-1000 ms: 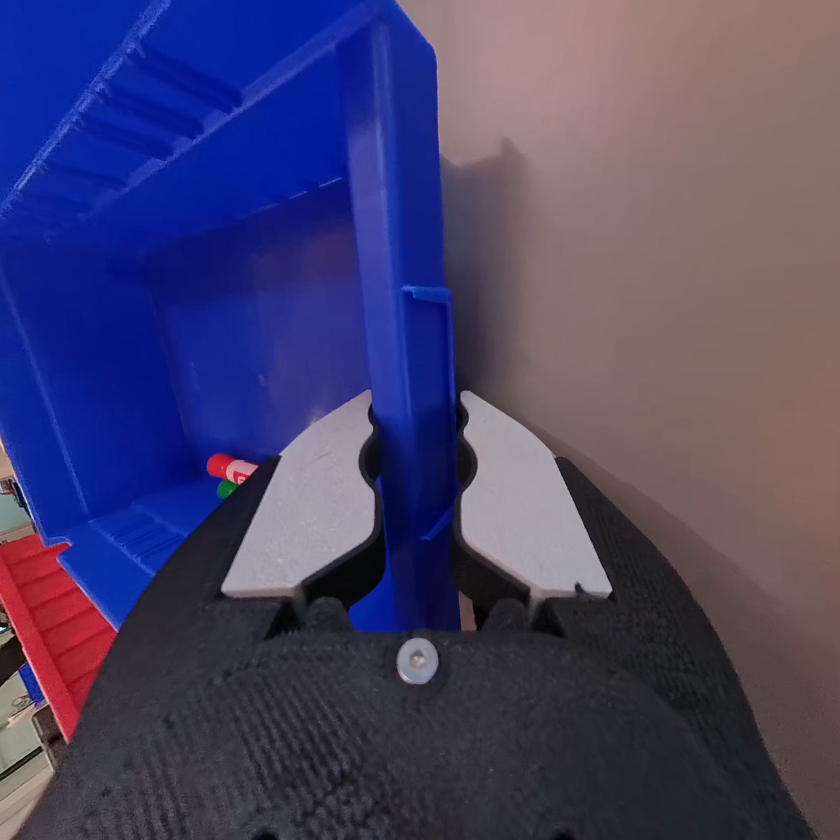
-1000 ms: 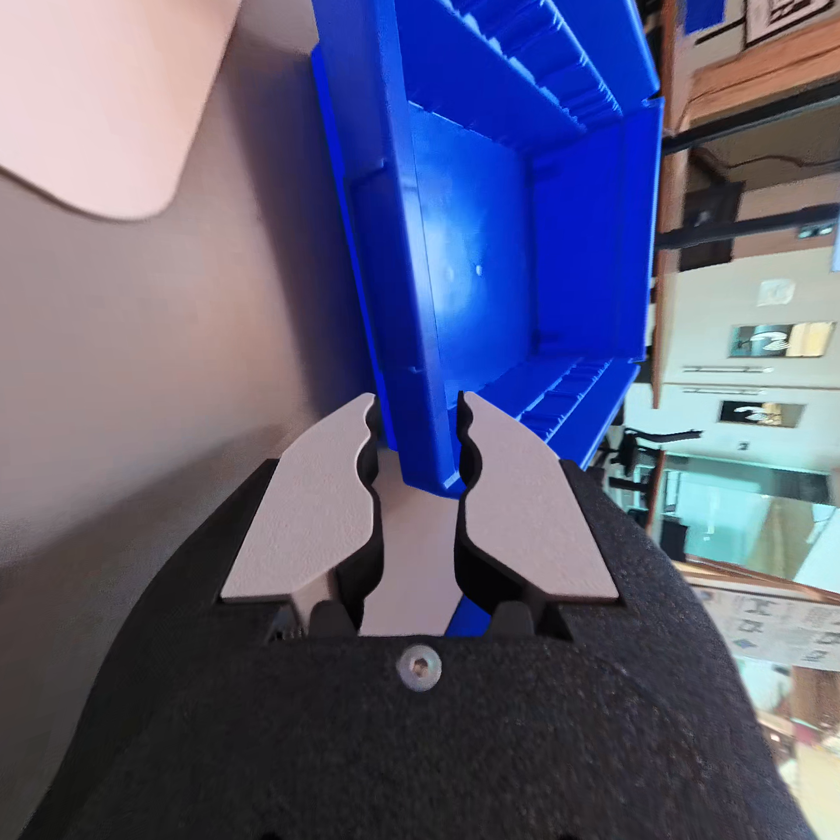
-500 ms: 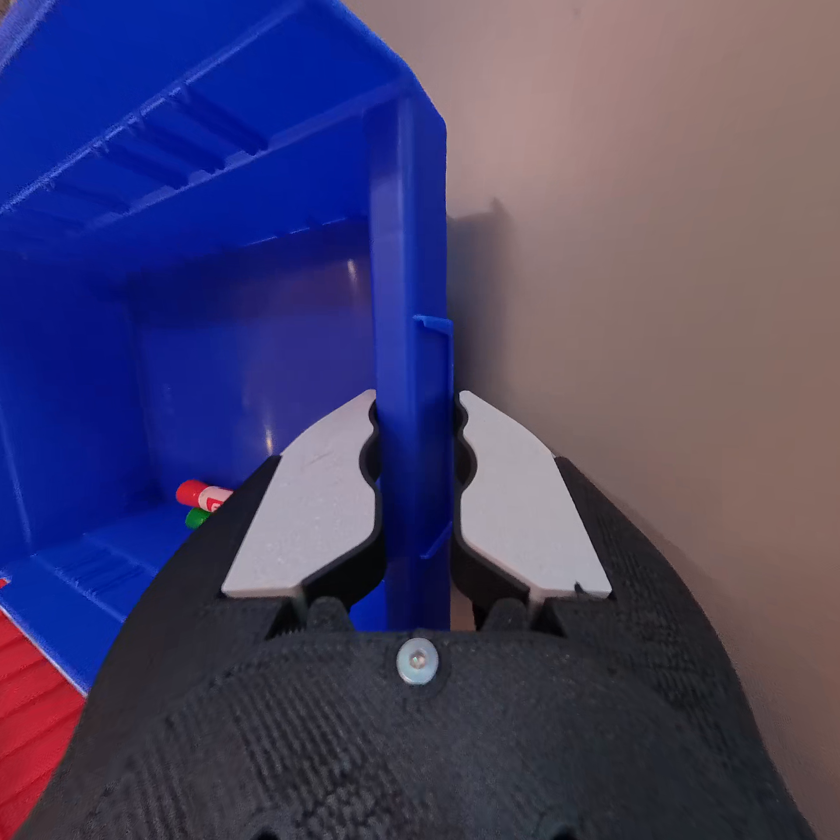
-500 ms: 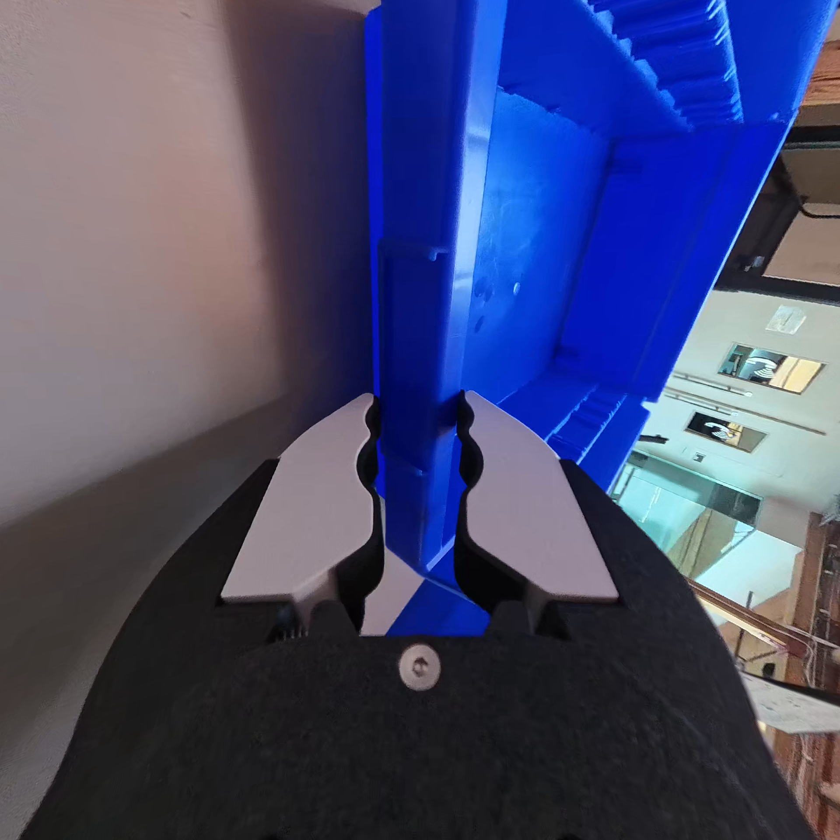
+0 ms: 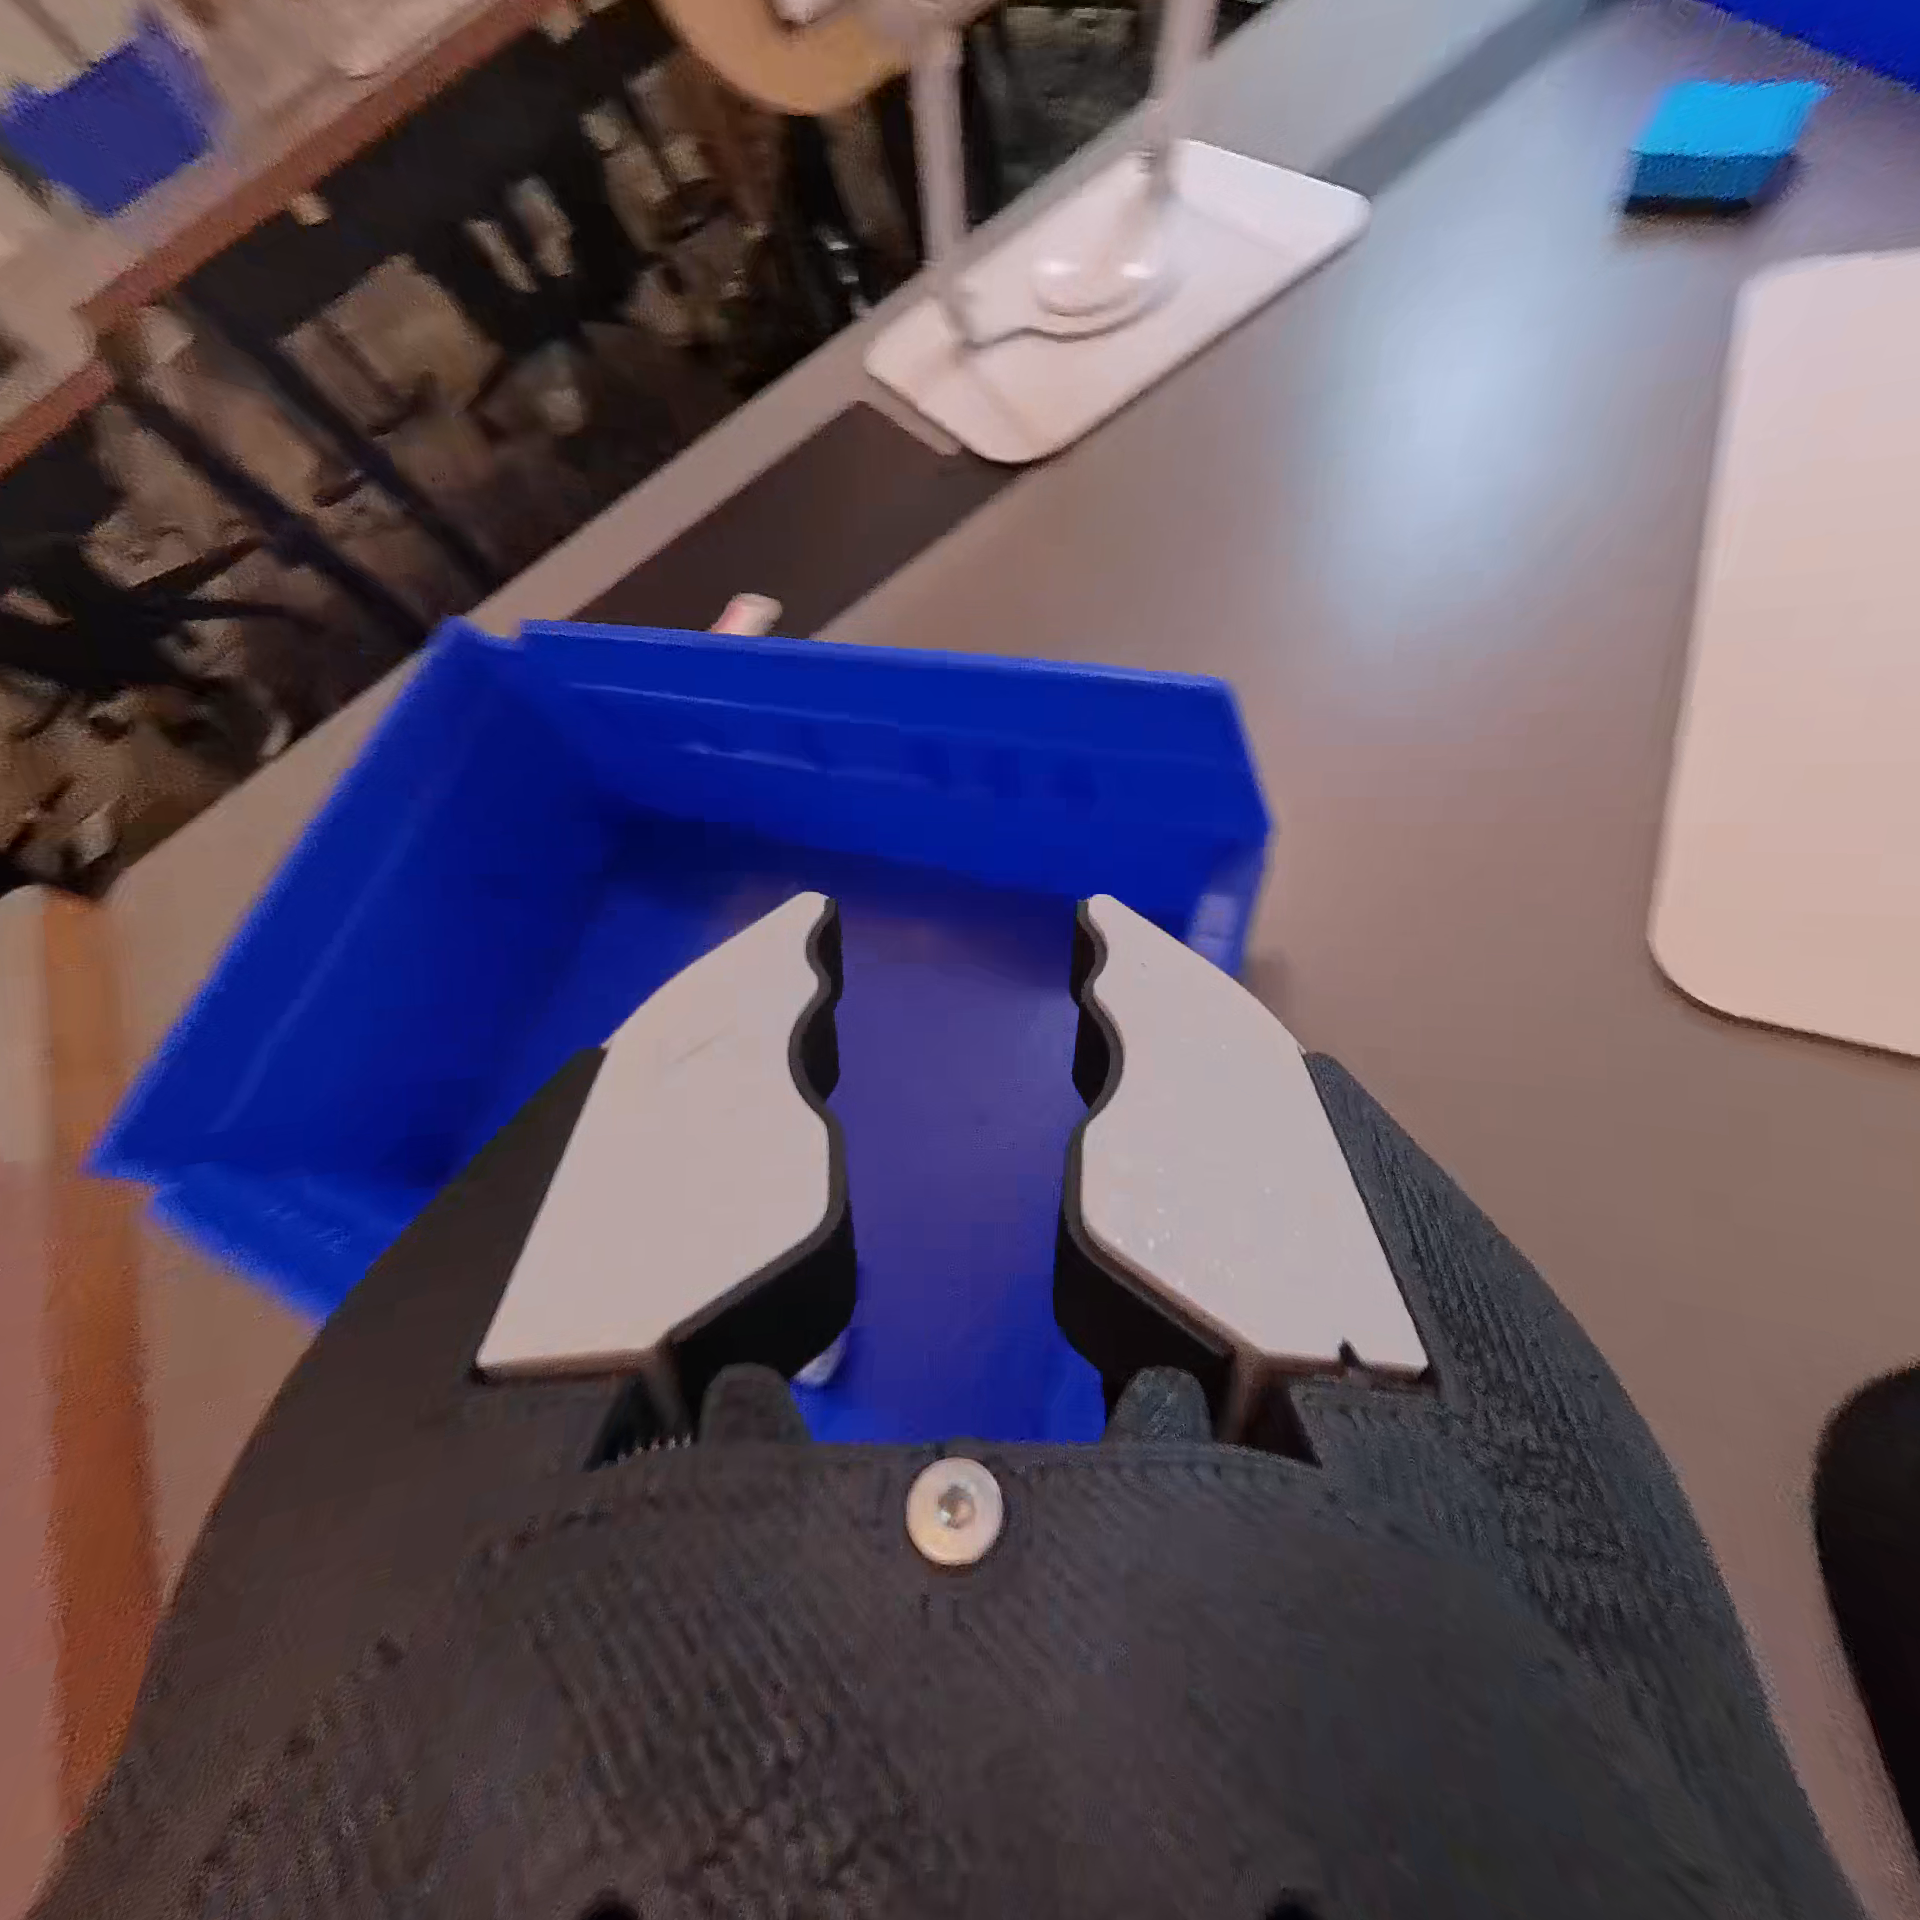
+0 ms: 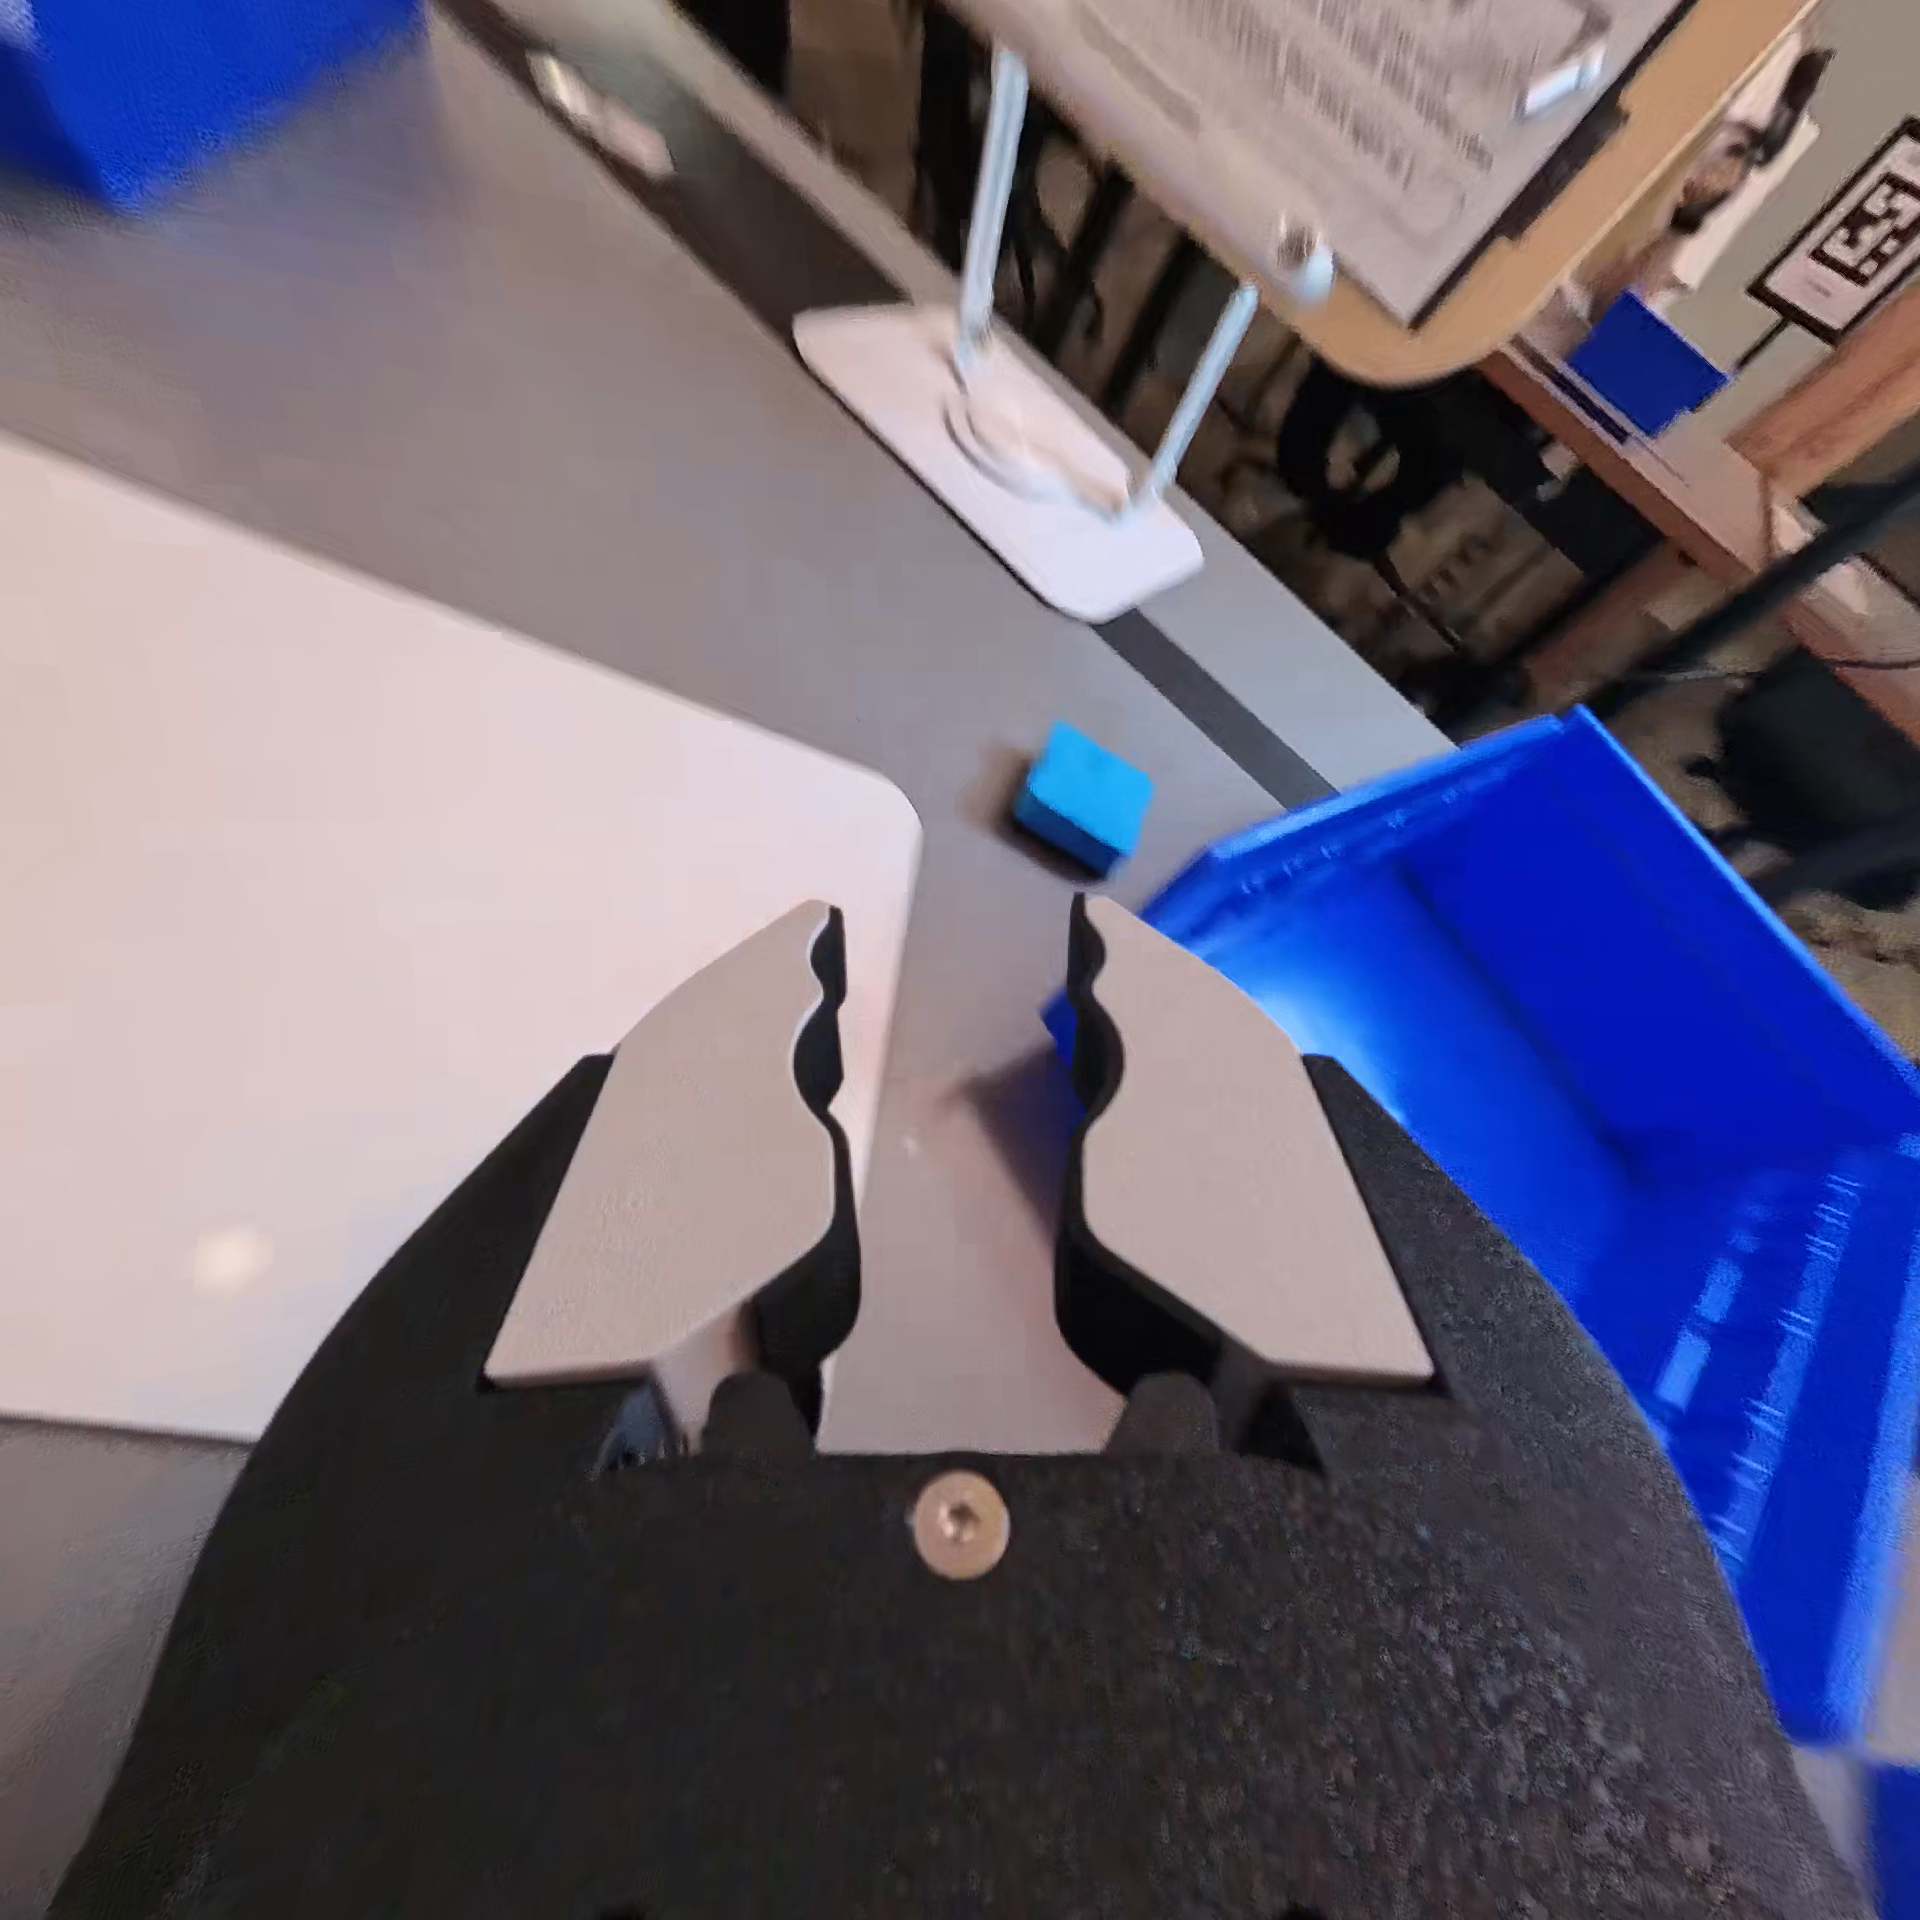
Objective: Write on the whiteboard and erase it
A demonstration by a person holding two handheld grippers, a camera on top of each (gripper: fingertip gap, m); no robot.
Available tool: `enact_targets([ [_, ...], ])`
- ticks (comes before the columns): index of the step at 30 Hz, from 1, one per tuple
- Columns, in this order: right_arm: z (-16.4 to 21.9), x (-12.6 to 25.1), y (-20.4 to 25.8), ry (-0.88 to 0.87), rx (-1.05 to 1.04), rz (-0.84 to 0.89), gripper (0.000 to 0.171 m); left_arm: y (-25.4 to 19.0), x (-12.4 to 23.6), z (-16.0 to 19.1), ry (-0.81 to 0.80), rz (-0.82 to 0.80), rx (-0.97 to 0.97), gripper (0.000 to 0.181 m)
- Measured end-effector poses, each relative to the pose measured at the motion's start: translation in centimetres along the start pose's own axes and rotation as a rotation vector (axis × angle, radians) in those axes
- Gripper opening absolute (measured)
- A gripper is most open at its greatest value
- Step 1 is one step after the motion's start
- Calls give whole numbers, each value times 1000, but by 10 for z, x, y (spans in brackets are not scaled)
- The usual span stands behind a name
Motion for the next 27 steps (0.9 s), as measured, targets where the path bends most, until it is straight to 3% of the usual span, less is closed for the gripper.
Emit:
enact_targets([
  [3, -10, 0, 10, -165, -105, -34, 41, 38, 6, -9, 98, -73, 62, 34],
  [8, 3, -7, 17, -212, -179, -68, 40, 82, -29, 20, 550, -57, 169, 36],
  [11, 0, -6, 21, -219, -161, -79, 40, 97, -50, 52, 876, -58, 138, 36],
  [18, 9, -11, 24, -201, -127, -96, 36, 96, -72, 87, 1424, -34, -283, 24],
  [21, 12, -10, 25, -193, -107, -90, 35, 93, -82, 100, 1503, -17, -339, 26],
  [23, 11, -9, 24, -197, -105, -89, 34, 92, -89, 103, 1472, -5, -332, 11],
  [27, 12, -10, 23, -197, -111, -100, 33, 74, -112, 80, 1118, 164, -66, 20],
])
Point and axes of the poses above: each gripper's, where its closed fingertips meet, x back along the fingers, z out of its underside, y = z × x across the jaws, the point moved 6 cm from there along x, back along the fingers, and after that the axes turned 2 degrees about -z, right-handed, at the moved point
